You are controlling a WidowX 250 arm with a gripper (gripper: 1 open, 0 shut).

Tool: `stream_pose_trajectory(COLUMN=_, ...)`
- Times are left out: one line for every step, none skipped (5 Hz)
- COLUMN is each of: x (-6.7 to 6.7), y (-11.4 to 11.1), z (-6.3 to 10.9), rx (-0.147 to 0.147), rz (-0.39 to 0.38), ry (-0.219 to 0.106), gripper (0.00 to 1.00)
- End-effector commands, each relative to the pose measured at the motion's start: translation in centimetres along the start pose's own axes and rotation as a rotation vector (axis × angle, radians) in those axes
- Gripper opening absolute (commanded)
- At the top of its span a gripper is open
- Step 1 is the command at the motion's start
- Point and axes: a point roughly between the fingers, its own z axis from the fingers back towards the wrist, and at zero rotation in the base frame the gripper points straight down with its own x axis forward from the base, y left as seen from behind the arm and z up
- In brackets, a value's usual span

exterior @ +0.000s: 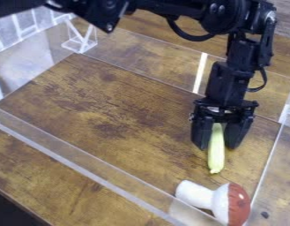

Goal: Move the green spoon to the left

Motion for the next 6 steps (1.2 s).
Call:
stream_pose_trajectory(x=0.9, y=0.7, z=0.4, rx=-0.008, rz=0.055, ry=0.008, gripper=1.00)
stream_pose_trajectory(x=1.4, y=1.5, z=0.5, rx=0.001, rz=0.083, ry=0.025, gripper=1.00)
stream_pose_trajectory(x=1.0, y=1.6, z=0.5, rx=-0.004, rz=0.056, ry=0.046, gripper=0.00)
stream_pose_trajectory(x=0.5, y=1.7, z=0.5, rx=-0.013, rz=0.032, ry=0.073, gripper=0.00)
stream_pose_trajectory(x=-0.2, y=1.7, z=0.5, rx=-0.008, rz=-0.041, ry=0.114, gripper=0.00)
stream_pose_trajectory(x=-0.6, y=2.0, z=1.2, rx=-0.011, rz=-0.054, ry=0.153, gripper=0.00)
